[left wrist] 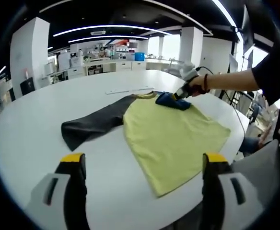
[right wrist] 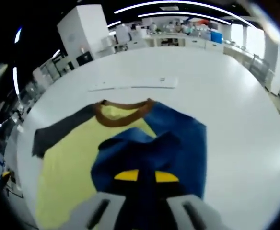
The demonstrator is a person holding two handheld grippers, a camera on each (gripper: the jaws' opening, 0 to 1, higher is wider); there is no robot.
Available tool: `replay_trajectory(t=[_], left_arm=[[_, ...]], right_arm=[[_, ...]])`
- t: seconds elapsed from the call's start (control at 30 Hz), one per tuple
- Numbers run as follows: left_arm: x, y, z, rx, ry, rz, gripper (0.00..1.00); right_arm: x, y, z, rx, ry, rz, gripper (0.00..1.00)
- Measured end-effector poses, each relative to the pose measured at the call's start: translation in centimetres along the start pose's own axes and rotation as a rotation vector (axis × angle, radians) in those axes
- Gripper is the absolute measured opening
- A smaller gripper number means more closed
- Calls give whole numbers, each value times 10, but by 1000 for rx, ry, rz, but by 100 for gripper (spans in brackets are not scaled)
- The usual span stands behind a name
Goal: Fold the garment on the visible template until the final outline fits inside the template.
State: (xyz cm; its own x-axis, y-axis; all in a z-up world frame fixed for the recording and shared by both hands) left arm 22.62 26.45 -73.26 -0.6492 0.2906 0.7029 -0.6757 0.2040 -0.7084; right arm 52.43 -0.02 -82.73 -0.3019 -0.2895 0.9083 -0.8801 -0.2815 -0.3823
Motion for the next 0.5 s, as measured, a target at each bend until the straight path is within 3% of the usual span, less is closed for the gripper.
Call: replay_trajectory(t=[0.1,0.3,0.37,0.5], left_arm=[[1,1,0,3,-3,0,99],[3,2,2,-1,-6,-6,99],[4,2,2,-1,-5,-2,99],[6,3,3,-5,-4,-8,99]], right_arm=[[2,-1,1,-25,-28,8,0],[30,4,-4,35,-34,29,0],[33,-5,1,50,-45,36,0],[47,-5,-1,73,-50,50,0]])
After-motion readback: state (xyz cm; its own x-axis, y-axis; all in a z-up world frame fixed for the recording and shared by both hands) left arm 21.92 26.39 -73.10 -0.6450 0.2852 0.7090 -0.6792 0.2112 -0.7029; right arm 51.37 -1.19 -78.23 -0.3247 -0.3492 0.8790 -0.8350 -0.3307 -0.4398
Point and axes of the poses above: the point that each gripper's makers call its tool centre point, and the gripper's own axes: x roughly backward along the fingers, z roughly to its right, y roughly out of its underside, the point moved 2 cm from there along x, roughly backward along the fingers, and after that the axes turned 14 degrees about -z, right-handed, at the moved point
